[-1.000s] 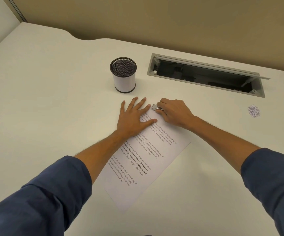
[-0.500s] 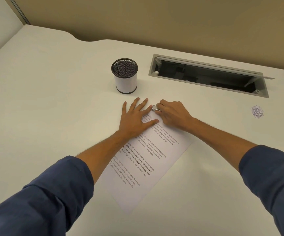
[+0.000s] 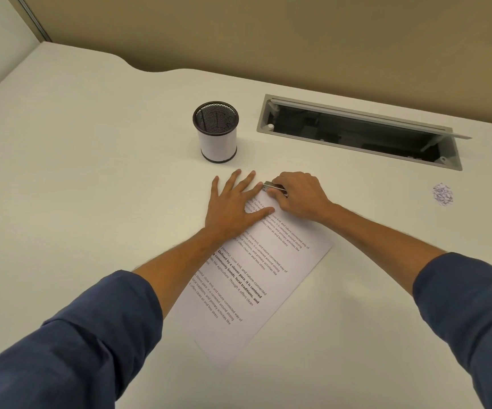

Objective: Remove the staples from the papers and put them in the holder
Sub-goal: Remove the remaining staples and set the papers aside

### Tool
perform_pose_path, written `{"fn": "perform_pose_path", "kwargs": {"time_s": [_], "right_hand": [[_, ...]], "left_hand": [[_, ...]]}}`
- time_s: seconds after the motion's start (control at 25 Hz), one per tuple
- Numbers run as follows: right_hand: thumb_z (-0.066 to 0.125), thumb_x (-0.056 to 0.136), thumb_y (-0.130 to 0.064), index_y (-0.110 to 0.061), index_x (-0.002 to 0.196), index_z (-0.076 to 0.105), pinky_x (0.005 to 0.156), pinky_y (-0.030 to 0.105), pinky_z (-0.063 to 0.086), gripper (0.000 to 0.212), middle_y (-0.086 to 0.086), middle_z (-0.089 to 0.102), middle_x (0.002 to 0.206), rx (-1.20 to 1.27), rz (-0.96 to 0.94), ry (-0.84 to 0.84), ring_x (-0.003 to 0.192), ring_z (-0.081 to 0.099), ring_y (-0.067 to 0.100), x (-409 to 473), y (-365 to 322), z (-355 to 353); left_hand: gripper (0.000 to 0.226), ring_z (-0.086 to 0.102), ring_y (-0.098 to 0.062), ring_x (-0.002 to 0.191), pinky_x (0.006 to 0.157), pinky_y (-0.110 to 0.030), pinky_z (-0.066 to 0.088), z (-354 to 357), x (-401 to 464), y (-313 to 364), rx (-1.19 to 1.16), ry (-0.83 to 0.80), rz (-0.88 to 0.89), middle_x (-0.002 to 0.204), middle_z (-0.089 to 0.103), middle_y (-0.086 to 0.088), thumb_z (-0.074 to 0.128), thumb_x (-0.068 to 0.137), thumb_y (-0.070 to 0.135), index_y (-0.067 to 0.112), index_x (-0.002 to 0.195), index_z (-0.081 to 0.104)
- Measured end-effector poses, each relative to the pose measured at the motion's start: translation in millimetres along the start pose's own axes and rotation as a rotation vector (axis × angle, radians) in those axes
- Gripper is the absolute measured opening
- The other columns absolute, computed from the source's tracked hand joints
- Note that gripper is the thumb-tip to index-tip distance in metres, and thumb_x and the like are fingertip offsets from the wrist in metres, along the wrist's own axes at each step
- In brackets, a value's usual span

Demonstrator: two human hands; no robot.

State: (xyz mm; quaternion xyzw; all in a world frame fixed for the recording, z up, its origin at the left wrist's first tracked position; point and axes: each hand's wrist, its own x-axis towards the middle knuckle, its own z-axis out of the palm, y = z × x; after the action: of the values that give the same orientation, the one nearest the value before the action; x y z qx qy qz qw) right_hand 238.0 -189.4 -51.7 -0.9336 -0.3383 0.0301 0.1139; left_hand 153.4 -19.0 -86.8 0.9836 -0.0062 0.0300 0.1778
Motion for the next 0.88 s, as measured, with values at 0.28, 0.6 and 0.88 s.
{"fn": "perform_pose_path", "kwargs": {"time_s": [0.28, 0.6, 0.88], "right_hand": [[0.049, 0.095, -0.043, -0.014, 0.096, 0.065, 0.067, 0.038, 0.048, 0.032, 0.000, 0.066, 0.088, 0.106, 0.064, -0.011, 0.078, 0.059, 0.023, -3.6, 0.2, -1.6], [0.061, 0.084, -0.037, -0.017, 0.097, 0.055, 0.070, 0.037, 0.045, 0.025, 0.000, 0.061, 0.087, 0.457, 0.368, -0.004, 0.080, 0.057, 0.024, -25.4, -6.4, -6.8], [0.066, 0.083, -0.030, -0.015, 0.100, 0.051, 0.068, 0.034, 0.042, 0.027, 0.000, 0.058, 0.088, 0.358, 0.378, 0.012, 0.081, 0.054, 0.024, -33.9, -15.8, -7.8]], "left_hand": [[0.080, 0.014, -0.012, 0.149, 0.120, -0.051, 0.001, 2.0, 0.3, -1.7, -0.051, 0.051, -0.006, 0.158, 0.029, 0.011, 0.043, 0.082, 0.077, 0.026, 0.144, 0.044], [0.070, 0.021, -0.019, 0.147, 0.119, -0.052, 0.010, 0.1, 2.5, 1.0, -0.134, 0.070, -0.003, 0.153, 0.039, 0.000, 0.056, 0.084, 0.065, 0.017, 0.135, 0.054], [0.043, 0.038, -0.023, 0.131, 0.111, -0.044, 0.023, -18.7, 18.8, 16.4, -0.318, 0.019, -0.162, 0.131, 0.049, -0.004, 0.076, 0.075, 0.023, 0.012, 0.113, 0.059]]}}
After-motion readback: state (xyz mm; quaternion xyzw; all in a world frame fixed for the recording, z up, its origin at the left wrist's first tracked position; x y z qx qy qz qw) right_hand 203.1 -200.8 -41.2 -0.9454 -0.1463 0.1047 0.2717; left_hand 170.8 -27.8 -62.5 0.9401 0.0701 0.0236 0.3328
